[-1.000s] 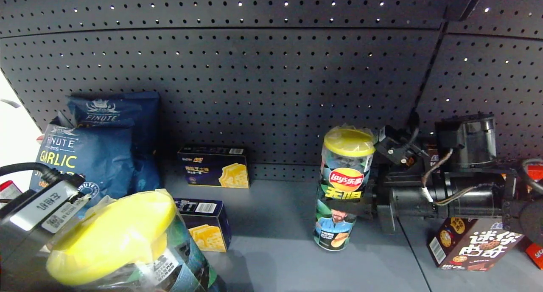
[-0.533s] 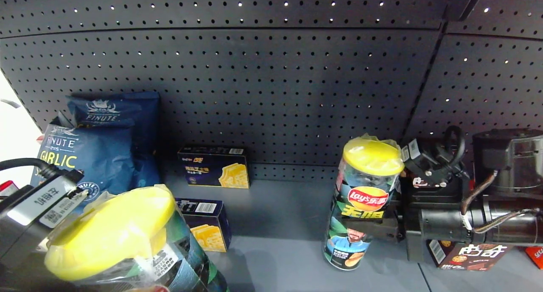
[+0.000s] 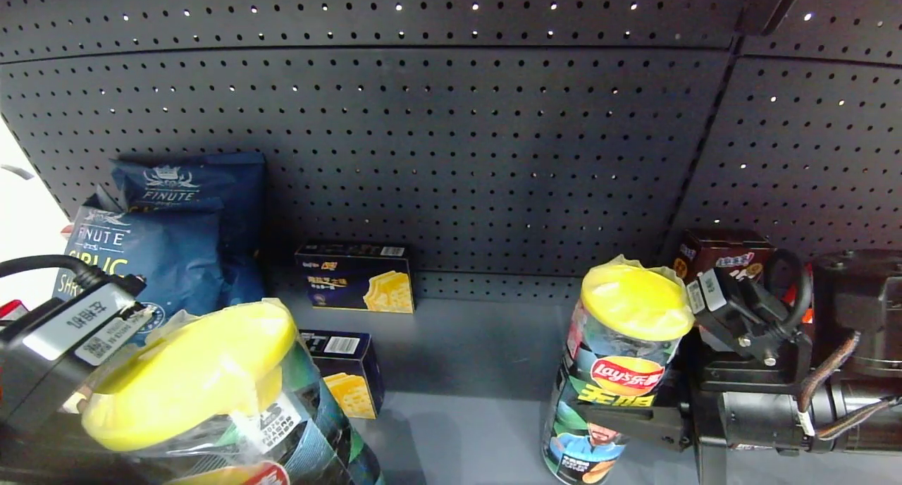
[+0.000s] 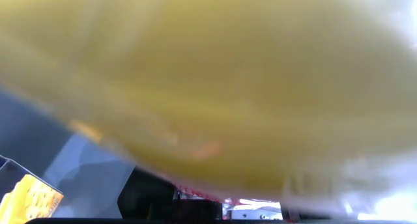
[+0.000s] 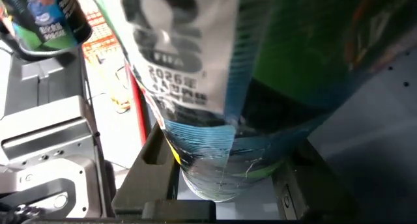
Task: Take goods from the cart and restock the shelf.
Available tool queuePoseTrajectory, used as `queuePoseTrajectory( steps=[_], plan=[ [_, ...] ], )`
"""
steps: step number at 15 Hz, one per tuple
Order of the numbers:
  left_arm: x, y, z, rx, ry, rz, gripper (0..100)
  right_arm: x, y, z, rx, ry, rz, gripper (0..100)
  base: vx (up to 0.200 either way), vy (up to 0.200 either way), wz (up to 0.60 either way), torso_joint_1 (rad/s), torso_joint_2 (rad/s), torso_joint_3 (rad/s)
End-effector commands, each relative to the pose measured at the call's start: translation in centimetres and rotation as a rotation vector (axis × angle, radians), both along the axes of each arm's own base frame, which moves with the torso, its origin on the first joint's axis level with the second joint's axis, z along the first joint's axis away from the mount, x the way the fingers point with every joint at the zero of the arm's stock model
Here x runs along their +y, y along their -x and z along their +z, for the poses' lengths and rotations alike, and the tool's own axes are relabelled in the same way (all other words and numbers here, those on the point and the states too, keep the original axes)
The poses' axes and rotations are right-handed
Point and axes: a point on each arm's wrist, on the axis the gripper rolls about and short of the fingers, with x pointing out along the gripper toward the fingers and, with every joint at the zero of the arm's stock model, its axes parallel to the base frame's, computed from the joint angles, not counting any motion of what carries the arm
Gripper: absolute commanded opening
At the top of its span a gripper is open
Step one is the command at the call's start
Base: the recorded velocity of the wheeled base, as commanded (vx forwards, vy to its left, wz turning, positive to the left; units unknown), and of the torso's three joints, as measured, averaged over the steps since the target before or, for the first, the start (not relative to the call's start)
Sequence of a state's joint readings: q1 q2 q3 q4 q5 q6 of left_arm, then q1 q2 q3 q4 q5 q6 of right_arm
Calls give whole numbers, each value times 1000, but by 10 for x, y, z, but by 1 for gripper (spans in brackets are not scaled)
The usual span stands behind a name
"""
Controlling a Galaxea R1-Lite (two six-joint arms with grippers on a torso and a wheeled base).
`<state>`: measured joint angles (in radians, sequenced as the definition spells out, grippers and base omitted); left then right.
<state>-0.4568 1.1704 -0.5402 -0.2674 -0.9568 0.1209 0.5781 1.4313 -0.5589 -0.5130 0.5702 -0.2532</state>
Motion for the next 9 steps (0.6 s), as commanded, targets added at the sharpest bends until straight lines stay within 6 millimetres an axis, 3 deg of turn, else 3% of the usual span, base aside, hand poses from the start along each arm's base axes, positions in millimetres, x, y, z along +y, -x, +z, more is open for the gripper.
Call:
queuePoseTrajectory(
  steps=[1,9],
  plan=[
    [-1,-1,2,-1,3,0,0,-1,6,-3,5,3,10,0,0,0,0,0,0,0],
    [-5,-9,2,10,-3,-2,0,5,9,-2,-4,-3,44,0,0,0,0,0,0,0]
  ],
)
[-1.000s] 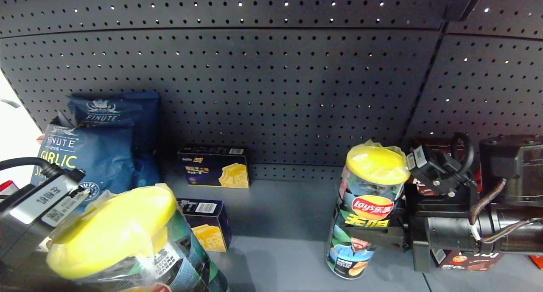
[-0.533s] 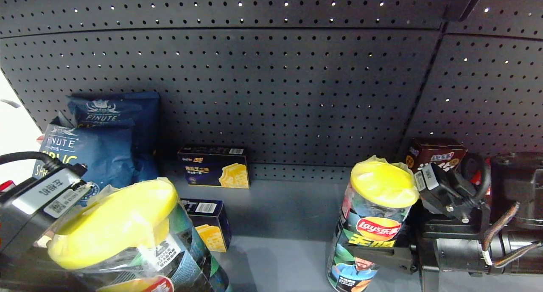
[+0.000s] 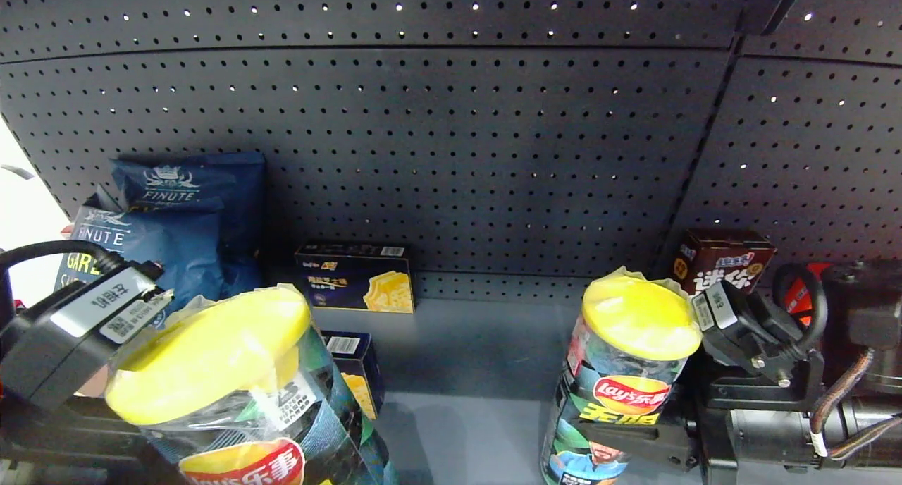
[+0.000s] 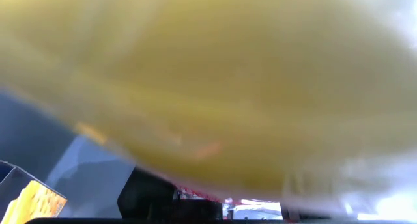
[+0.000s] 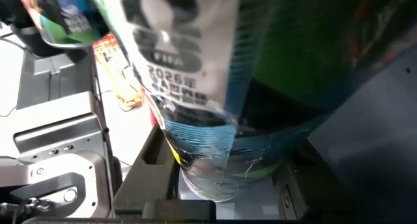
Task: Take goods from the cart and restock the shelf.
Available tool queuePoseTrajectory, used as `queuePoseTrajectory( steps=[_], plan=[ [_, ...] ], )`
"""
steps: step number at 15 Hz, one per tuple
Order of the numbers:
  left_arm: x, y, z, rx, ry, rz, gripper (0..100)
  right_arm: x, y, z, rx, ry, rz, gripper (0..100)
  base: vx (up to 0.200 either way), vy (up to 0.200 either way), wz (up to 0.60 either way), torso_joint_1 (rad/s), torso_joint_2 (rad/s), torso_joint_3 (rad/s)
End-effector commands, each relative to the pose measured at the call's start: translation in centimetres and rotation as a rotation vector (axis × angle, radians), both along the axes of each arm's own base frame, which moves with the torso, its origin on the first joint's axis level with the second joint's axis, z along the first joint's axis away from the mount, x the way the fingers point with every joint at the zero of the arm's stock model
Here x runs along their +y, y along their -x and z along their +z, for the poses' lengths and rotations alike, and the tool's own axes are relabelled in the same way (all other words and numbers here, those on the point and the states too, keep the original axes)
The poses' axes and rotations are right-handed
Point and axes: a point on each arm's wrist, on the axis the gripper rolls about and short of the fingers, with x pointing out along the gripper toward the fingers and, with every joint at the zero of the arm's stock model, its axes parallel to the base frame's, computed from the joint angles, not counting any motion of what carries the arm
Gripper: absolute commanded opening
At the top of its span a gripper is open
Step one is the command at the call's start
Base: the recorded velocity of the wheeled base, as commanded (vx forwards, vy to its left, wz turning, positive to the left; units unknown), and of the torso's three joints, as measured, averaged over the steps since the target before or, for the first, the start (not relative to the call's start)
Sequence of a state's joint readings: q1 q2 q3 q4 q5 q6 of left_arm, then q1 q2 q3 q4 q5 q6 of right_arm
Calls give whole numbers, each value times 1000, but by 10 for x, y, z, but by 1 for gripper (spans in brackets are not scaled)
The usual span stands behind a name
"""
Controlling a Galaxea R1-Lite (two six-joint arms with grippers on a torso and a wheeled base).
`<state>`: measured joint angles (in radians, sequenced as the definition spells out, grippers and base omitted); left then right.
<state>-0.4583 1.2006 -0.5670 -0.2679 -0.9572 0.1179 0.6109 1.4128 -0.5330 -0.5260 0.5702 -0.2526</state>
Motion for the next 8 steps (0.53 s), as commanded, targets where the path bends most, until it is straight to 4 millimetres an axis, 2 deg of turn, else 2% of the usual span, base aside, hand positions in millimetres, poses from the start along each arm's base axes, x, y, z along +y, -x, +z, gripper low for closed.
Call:
queuePoseTrajectory(
  steps=[1,8],
  plan=[
    [-1,-2,-1,5,-2,0,0,5,-1,0,-2,1,18,0,0,0,0,0,0,0],
    [0,0,-2,9,-4,-2,0,9,-1,-8,23,20,30,0,0,0,0,0,0,0]
  ],
)
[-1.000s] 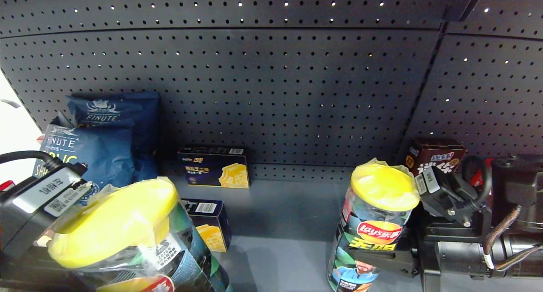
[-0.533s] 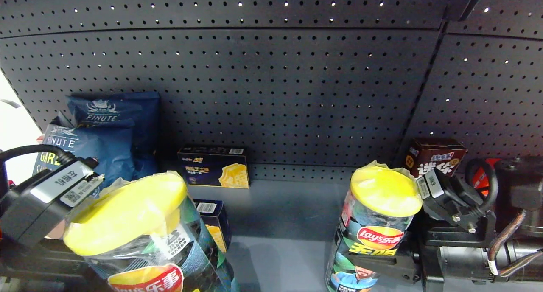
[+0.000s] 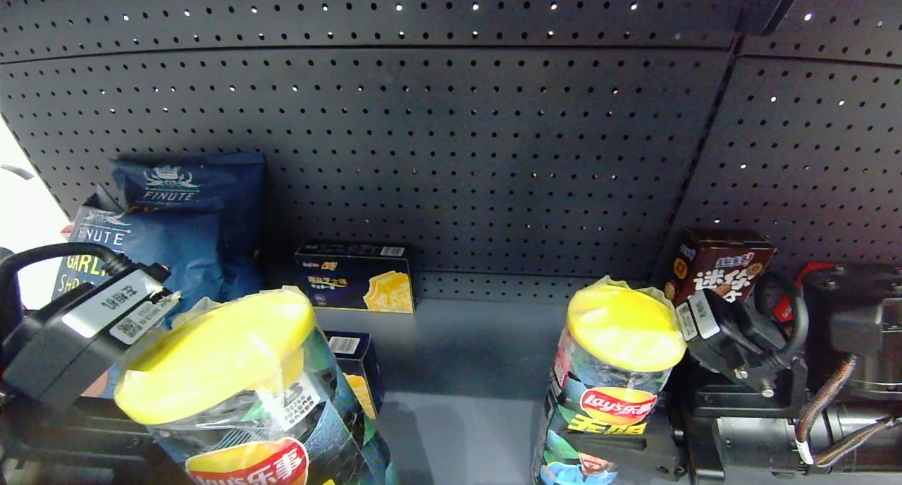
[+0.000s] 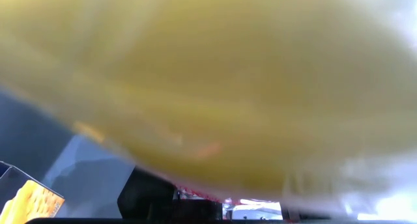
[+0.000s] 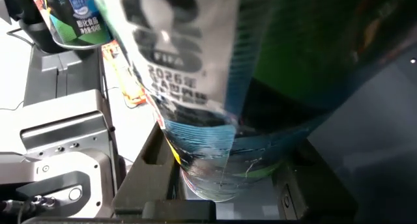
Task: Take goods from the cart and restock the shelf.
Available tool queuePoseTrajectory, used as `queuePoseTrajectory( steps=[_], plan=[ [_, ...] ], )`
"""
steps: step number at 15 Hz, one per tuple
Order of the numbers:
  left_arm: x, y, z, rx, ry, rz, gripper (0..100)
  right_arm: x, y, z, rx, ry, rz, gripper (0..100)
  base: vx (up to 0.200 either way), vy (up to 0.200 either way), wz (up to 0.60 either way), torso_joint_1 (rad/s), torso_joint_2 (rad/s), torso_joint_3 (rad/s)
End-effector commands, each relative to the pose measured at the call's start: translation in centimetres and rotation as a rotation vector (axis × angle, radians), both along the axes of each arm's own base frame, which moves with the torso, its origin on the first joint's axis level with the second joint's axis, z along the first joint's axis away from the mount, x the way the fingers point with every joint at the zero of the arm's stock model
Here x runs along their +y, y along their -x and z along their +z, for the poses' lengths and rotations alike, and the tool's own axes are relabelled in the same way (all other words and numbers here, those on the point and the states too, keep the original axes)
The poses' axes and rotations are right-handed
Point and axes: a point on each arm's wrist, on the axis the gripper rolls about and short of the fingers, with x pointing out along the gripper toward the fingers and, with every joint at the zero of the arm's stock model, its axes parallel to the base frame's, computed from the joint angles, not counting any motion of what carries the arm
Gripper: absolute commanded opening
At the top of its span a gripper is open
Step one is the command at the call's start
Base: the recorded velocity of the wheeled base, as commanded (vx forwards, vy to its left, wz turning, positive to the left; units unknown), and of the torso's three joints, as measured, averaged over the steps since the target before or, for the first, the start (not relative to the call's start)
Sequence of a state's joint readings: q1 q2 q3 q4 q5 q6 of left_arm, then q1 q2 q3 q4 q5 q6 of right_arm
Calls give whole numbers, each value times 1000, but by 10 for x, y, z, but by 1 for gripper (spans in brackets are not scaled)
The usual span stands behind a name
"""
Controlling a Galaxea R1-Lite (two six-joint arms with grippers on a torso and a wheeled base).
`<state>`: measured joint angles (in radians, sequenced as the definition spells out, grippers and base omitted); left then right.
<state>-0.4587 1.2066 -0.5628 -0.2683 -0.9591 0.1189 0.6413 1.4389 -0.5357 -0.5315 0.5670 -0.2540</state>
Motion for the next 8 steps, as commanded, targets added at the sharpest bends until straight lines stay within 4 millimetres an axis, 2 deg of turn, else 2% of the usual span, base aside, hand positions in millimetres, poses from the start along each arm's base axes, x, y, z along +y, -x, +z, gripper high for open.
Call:
queuePoseTrajectory(
  steps=[1,8],
  plan=[
    [0,0,0,0,0,0,0,1,-1,-3,10,8,2,0,0,0,0,0,0,0],
    [0,0,-1,4,-2,2,0,9,-11,-13,25,20,1,0,0,0,0,0,0,0]
  ],
)
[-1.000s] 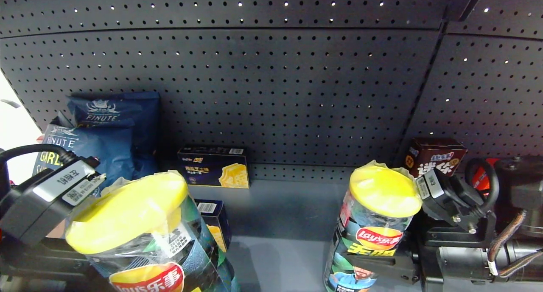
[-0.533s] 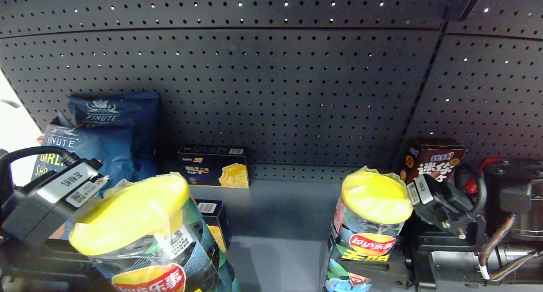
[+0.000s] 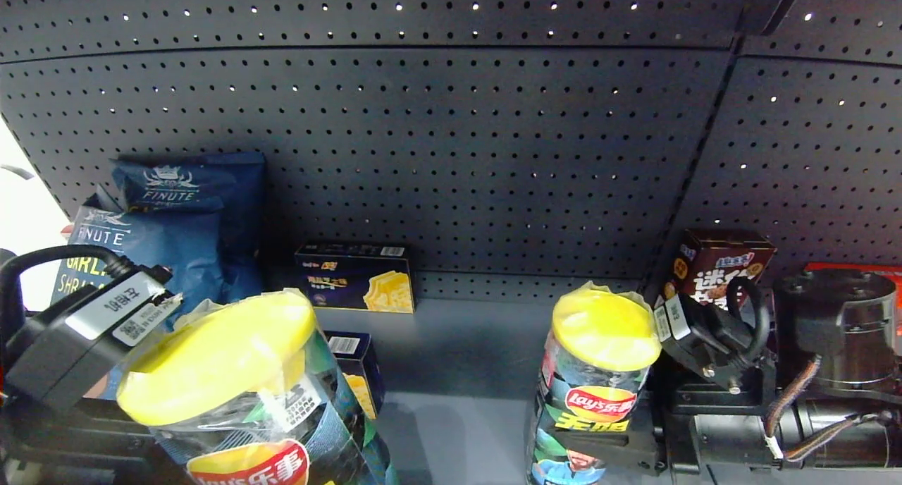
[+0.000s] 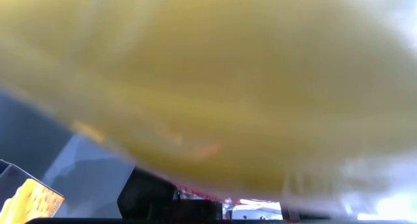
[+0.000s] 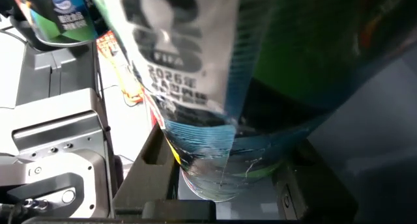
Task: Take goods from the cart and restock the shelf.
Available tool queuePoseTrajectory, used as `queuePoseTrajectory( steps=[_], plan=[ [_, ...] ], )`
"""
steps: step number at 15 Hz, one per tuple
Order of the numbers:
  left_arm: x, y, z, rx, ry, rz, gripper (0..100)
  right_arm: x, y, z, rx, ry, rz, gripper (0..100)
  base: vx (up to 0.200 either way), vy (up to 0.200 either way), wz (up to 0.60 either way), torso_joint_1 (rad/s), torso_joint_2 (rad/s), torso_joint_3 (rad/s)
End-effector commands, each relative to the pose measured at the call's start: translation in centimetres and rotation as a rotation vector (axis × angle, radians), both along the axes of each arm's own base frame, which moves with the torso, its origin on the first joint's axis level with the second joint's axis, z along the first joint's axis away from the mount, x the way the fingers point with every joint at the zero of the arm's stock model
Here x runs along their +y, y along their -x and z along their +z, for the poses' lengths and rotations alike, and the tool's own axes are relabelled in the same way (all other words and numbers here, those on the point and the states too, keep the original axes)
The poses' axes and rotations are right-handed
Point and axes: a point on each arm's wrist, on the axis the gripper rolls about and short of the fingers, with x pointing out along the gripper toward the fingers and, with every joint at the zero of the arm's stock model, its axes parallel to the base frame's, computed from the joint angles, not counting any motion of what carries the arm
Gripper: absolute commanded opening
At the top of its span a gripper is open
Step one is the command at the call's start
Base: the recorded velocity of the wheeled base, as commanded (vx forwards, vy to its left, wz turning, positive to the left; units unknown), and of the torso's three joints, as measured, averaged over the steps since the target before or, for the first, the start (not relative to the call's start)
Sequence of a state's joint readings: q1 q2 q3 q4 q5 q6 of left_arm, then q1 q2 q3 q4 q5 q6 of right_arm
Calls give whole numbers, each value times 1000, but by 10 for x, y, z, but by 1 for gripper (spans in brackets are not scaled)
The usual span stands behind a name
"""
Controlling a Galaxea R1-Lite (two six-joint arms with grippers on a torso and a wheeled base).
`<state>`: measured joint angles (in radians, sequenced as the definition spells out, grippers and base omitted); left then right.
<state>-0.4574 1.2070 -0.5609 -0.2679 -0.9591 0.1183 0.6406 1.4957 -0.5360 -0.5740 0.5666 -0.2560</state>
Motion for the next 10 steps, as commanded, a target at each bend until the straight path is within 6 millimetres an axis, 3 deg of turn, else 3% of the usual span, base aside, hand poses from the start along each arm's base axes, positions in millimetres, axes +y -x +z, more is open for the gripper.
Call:
queuePoseTrajectory(
  steps=[1,2,3,10],
  plan=[
    [0,0,0,1,0,1,0,2,-3,-4,15,11,2,0,0,0,0,0,0,0],
    [0,0,0,2,-1,-1,0,2,-2,-7,17,17,5,0,0,0,0,0,0,0],
    [0,0,0,2,-1,-1,0,3,-2,-7,17,19,7,100,0,0,0,0,0,0],
    [0,1,-1,1,0,1,0,2,0,0,-17,21,-53,100,0,0,0,0,0,0]
  ],
)
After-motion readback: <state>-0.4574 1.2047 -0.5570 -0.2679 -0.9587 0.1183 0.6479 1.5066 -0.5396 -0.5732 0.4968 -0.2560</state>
